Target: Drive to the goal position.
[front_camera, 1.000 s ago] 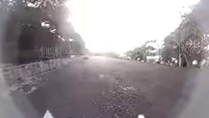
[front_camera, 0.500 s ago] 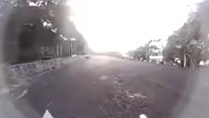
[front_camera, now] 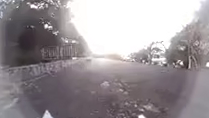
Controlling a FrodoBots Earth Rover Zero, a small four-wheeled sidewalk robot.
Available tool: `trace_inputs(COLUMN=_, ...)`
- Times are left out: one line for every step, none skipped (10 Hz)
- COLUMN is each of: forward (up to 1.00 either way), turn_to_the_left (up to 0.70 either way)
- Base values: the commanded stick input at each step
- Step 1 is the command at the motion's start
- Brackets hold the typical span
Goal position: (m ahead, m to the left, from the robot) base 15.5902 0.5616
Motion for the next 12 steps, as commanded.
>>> trace_inputs(forward=0.70, turn_to_the_left=0.00)
trace_inputs(forward=0.70, turn_to_the_left=0.00)
trace_inputs(forward=0.70, turn_to_the_left=0.00)
trace_inputs(forward=0.70, turn_to_the_left=0.00)
trace_inputs(forward=0.70, turn_to_the_left=0.00)
trace_inputs(forward=0.70, turn_to_the_left=0.00)
trace_inputs(forward=0.70, turn_to_the_left=0.00)
trace_inputs(forward=0.70, turn_to_the_left=0.00)
trace_inputs(forward=0.70, turn_to_the_left=0.00)
trace_inputs(forward=0.70, turn_to_the_left=0.00)
trace_inputs(forward=0.70, turn_to_the_left=0.00)
trace_inputs(forward=0.70, turn_to_the_left=-0.32)
